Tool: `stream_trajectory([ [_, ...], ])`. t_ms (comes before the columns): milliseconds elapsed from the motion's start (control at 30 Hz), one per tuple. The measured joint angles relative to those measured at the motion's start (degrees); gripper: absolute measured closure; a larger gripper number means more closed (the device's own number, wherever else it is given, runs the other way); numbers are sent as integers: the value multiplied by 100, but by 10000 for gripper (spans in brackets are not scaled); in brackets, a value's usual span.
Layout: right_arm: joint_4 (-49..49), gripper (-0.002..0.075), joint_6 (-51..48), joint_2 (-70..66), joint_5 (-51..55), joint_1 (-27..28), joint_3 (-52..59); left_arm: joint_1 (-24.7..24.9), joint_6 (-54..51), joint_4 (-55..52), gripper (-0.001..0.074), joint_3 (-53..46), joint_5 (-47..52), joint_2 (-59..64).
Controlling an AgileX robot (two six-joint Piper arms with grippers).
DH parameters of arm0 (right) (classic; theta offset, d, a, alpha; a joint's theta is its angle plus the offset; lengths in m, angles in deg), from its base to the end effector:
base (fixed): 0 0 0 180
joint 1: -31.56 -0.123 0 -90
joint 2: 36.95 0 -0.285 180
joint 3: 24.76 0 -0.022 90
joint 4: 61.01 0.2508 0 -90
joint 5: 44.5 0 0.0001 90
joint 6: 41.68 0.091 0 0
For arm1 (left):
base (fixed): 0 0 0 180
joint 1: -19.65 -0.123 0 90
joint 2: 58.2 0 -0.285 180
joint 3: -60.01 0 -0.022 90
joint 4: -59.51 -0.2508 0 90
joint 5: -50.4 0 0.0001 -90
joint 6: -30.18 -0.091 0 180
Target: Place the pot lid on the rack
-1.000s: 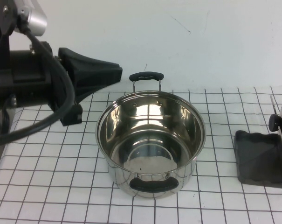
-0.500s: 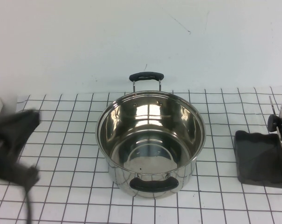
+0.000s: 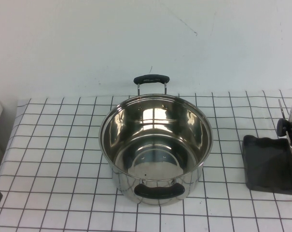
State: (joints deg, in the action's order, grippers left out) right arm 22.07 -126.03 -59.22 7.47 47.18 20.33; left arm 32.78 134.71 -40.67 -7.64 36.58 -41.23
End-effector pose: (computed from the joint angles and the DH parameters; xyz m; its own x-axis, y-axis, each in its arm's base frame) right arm 0.0329 0.0647 0.3614 0.2839 -0.1414 -0.9484 -0.5385 0.7948 -0.2797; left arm 0.0569 -0.0351 0.2561 0.0172 -0.0746 -0.9971 0.4518 0.8902 -0.0588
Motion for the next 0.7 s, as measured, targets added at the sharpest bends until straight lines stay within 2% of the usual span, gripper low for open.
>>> stream_trajectory([
  [133,47,727,-521,150,37,-227,729,0,37,0,736,-222,-377,-188],
  [300,47,727,-628,159,-99,-296,1274,0,37,0,736,-431,-1026,-208],
  [700,-35,727,-655,159,-541,-296,1473,0,37,-108,736,-555,-2651,-208],
])
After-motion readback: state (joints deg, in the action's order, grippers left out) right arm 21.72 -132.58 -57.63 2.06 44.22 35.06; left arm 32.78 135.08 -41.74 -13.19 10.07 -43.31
